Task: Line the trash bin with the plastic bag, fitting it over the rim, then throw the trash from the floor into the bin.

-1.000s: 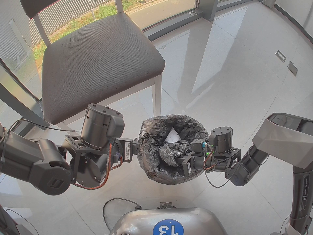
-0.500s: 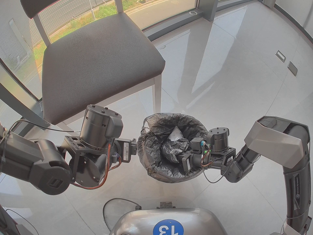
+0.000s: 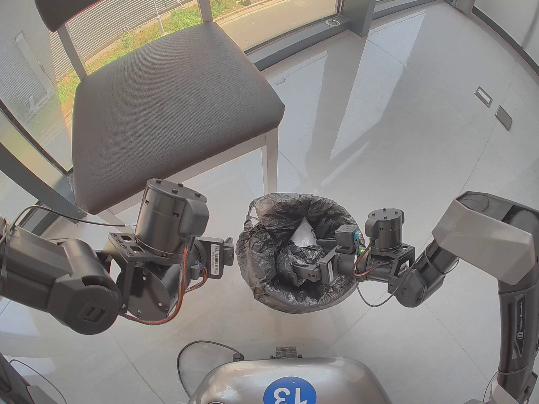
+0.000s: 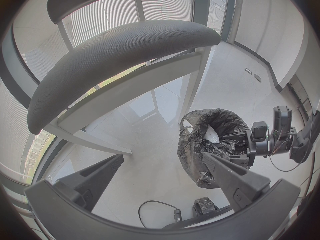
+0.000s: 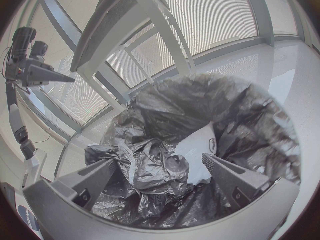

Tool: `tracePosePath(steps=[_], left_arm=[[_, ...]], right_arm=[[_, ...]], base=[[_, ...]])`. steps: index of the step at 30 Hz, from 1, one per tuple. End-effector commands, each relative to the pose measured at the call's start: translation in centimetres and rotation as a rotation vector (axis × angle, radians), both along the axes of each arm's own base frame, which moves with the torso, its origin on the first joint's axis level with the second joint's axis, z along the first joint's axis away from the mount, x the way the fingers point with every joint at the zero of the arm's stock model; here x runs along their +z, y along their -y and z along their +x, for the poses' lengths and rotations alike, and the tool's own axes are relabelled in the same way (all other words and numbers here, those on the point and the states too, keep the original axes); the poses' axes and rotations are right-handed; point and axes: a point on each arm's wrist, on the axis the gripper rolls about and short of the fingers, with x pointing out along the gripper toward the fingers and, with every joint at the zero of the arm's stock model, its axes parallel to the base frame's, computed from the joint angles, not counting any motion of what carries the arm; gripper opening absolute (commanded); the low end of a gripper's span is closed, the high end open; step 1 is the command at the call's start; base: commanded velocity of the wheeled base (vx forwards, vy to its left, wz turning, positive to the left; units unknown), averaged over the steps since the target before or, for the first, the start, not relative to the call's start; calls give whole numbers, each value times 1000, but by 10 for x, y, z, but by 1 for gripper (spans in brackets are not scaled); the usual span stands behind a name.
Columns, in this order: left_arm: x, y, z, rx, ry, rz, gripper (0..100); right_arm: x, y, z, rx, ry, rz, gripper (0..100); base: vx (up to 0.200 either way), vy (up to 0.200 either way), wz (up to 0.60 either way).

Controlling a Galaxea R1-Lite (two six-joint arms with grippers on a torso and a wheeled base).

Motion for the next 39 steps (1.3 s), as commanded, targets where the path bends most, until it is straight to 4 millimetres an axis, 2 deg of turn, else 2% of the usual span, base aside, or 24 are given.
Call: tracePosePath(steps=[1, 2, 7, 11, 15, 18, 22, 25, 32, 39], left_arm=[[1, 0, 0, -1, 3, -2, 100], [1, 0, -1, -3, 4, -3, 100], [1, 1, -1, -6, 4, -3, 100], [1, 2, -2, -4, 6, 0, 100], [1, 3, -4, -11, 3, 5, 100], [1, 4, -4, -15, 3, 7, 100], [-2, 3, -5, -9, -3, 20, 100], [-6, 0, -9, 4, -10, 37, 100], [-10, -1, -10, 12, -28, 63, 100], [-9, -2, -8, 63, -5, 78, 100]], right_arm=[[29, 9, -4, -15, 47, 23, 100], [40, 15, -8, -26, 63, 30, 100], [65, 28, -19, -44, 91, 41, 100], [76, 36, -26, -56, 101, 45, 100], [74, 41, -32, -62, 81, 34, 100], [82, 43, -37, -63, 92, 39, 100], [87, 57, -50, -89, 65, 23, 100], [90, 74, -68, -120, 41, 0, 100], [89, 111, -92, -187, 42, -71, 100], [92, 140, -124, -259, 41, -111, 100]], base=[[0, 0, 0], [0, 0, 0], [0, 0, 0], [0, 0, 0], [0, 0, 0], [0, 0, 0], [0, 0, 0], [0, 0, 0], [0, 0, 0], [0, 0, 0]])
